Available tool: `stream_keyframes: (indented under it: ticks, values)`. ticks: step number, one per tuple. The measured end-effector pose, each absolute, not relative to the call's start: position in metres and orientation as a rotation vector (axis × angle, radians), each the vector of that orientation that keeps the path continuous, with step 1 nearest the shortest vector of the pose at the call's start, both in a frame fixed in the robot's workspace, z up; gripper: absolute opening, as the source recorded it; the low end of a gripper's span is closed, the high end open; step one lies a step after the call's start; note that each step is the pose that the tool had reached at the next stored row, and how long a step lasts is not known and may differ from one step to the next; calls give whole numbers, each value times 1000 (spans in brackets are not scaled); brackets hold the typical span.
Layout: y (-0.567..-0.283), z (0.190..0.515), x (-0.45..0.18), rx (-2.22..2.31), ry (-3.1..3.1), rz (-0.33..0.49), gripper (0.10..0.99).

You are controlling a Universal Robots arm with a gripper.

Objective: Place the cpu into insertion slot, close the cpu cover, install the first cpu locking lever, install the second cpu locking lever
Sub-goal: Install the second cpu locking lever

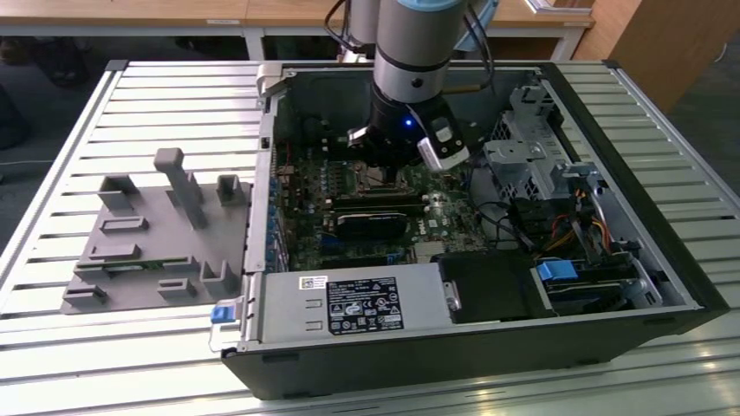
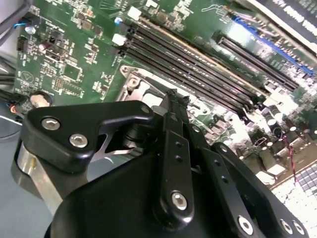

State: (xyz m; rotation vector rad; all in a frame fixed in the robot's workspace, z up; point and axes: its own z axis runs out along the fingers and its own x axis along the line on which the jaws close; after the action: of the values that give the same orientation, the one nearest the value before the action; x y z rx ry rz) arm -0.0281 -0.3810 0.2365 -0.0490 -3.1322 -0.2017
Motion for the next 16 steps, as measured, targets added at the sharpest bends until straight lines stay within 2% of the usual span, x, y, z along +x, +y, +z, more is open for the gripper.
stream_keyframes:
  ticks: [16]
  values:
    - [-382,224,-45,-50,-3130,-206,106]
